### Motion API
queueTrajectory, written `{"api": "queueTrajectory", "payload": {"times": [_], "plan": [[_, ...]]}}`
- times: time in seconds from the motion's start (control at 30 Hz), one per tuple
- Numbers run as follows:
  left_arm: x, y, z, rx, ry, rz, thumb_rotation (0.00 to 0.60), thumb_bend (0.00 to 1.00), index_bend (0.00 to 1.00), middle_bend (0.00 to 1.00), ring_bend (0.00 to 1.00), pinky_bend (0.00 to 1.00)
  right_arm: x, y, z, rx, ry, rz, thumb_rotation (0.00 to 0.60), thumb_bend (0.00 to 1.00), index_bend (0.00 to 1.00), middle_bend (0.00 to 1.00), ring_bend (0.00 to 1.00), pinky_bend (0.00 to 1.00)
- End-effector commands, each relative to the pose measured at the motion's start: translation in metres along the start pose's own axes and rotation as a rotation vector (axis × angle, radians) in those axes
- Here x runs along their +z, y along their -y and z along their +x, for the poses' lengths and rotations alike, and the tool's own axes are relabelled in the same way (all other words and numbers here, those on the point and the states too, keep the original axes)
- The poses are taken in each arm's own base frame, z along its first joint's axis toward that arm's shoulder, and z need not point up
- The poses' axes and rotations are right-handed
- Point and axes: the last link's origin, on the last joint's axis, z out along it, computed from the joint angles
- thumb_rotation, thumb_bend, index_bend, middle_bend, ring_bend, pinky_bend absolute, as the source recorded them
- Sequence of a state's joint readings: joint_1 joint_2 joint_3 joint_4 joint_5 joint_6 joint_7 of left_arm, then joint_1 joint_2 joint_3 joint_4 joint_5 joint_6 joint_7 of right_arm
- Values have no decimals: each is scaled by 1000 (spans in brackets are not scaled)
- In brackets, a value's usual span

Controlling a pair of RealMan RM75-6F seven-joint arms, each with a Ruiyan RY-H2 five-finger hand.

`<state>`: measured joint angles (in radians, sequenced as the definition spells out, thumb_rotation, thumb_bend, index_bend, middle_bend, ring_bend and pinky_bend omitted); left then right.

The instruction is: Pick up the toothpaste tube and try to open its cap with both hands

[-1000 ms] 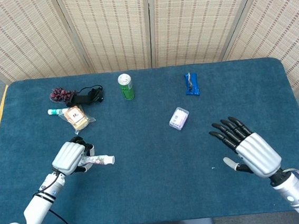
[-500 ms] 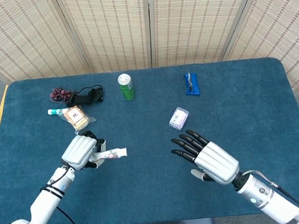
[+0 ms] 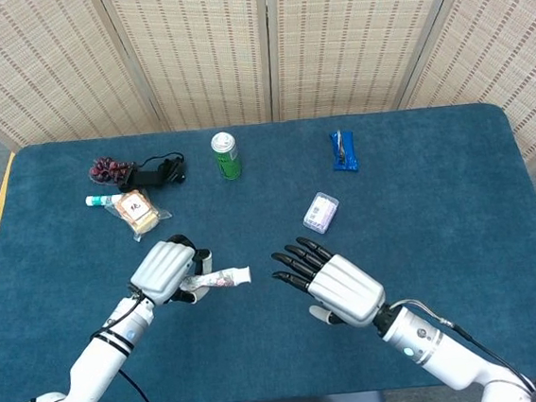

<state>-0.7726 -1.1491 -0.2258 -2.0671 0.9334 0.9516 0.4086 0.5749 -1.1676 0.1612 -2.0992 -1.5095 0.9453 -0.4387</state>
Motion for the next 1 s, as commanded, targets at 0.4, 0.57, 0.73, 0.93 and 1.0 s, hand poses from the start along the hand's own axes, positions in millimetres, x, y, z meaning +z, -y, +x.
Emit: {"api": "queueTrajectory", "payload": {"times": [0.4, 0.57, 0.73, 0.93, 1.0], "plan": [[2, -16, -4, -13, 18, -29, 600, 368, 560, 622, 391, 215, 19, 10, -12, 3, 12, 18, 600, 214, 202, 64, 0, 0], [3, -18, -3, -24, 16, -31, 600, 368, 560, 623, 391, 216, 21, 12, -14, 0, 19, 17, 600, 214, 202, 62, 0, 0], [4, -20, -1, -41, 19, -28, 600, 368, 560, 623, 391, 216, 24, 14, -17, -1, 22, 18, 600, 214, 202, 60, 0, 0], [4, -22, -1, -44, 23, -28, 600, 368, 559, 623, 391, 218, 28, 14, -19, 3, 18, 19, 600, 212, 202, 60, 0, 0], [4, -22, 0, -44, 23, -28, 600, 367, 559, 622, 391, 219, 29, 14, -20, 1, 21, 16, 600, 212, 202, 60, 0, 0]]}}
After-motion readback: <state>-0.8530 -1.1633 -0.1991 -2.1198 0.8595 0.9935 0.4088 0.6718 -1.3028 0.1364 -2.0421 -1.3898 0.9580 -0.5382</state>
